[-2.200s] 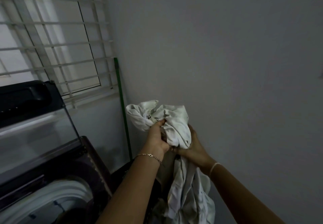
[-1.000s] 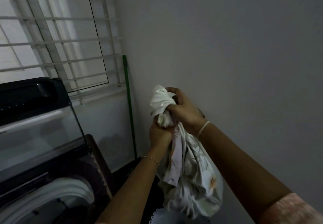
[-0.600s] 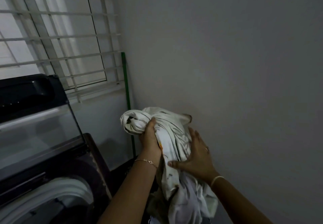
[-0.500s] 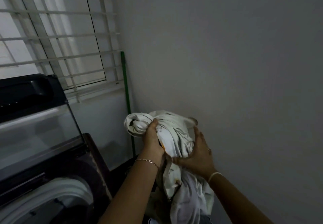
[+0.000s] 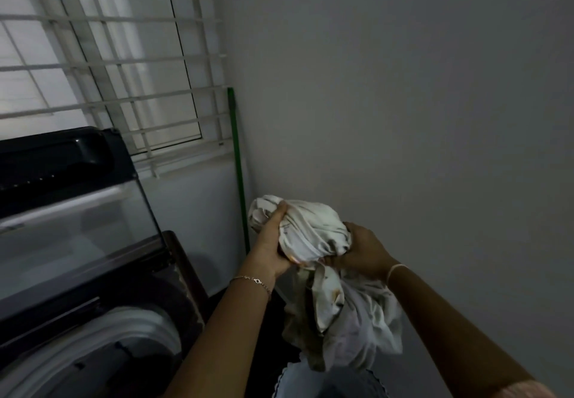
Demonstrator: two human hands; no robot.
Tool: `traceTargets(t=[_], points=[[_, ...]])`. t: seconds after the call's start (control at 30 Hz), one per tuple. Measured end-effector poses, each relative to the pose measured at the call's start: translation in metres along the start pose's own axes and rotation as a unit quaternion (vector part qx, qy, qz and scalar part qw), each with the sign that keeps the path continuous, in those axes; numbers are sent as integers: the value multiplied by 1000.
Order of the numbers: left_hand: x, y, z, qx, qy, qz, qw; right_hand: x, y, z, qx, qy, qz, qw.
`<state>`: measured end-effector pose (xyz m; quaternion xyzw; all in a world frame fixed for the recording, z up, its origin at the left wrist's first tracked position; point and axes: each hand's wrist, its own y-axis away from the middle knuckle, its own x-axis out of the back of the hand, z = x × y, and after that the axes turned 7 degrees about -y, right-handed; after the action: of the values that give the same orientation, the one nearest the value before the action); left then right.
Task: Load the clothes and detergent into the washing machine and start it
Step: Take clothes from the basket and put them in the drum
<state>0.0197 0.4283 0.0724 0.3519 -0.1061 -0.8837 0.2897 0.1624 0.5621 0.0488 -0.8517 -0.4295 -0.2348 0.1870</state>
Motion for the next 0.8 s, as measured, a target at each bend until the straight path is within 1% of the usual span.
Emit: traceTargets(t=[0.03, 0.07, 0.1, 0.13, 0.17, 0.2, 0.23, 0.27, 0.3, 0.33, 0.37, 0.4, 0.43, 0.47, 0.5, 0.53, 0.6, 0.67, 0.7, 0.77, 0.8], points=[[0, -1, 1, -26, -28, 3, 999, 2, -3, 0, -9, -1, 1, 1000], [-1, -2, 1, -55, -91, 21, 994, 5, -6, 0, -13, 0, 3, 1000], [1, -2, 0, -84, -191, 72, 975, 7, -8, -2, -16, 2, 2, 1000], [5, -3, -2, -122, -317, 125, 932, 9, -11, -4, -18, 8, -3, 1000], [9, -4, -6, -159, -447, 152, 867, 11, -12, -8, -22, 15, -9, 1000], [10, -4, -10, -194, -559, 156, 791, 13, -16, -10, -24, 23, -15, 999], [10, -1, -15, -225, -646, 143, 715, 14, -19, -13, -24, 32, -21, 999], [9, 3, -18, -251, -706, 126, 650, 14, -22, -17, -21, 45, -30, 998], [8, 7, -19, -269, -740, 125, 604, 15, -24, -22, -16, 61, -44, 997], [8, 7, -19, -277, -759, 136, 574, 16, -27, -26, -7, 75, -56, 996], [10, 5, -19, -273, -775, 147, 551, 17, -29, -32, -1, 85, -67, 994], [10, 5, -16, -265, -790, 156, 531, 18, -31, -38, 7, 90, -80, 993], [11, 5, -12, -263, -796, 157, 521, 20, -32, -43, 14, 92, -94, 991], [10, 5, -8, -268, -795, 150, 523, 21, -35, -48, 19, 93, -107, 990], [10, 7, -3, -277, -782, 138, 540, 22, -37, -53, 25, 96, -118, 988], [11, 6, 0, -282, -760, 120, 574, 22, -39, -56, 33, 102, -122, 987], [15, 6, 4, -262, -704, 99, 653, 21, -42, -64, 56, 115, -122, 984], [21, 2, 6, -222, -627, 74, 743, 18, -44, -72, 79, 117, -118, 983], [23, 2, 4, -198, -589, 66, 781, 16, -44, -76, 88, 111, -114, 983], [24, 3, -1, -179, -512, 43, 839, 12, -46, -82, 92, 74, -88, 989], [24, 5, -3, -184, -478, 38, 858, 10, -48, -84, 94, 56, -65, 992]])
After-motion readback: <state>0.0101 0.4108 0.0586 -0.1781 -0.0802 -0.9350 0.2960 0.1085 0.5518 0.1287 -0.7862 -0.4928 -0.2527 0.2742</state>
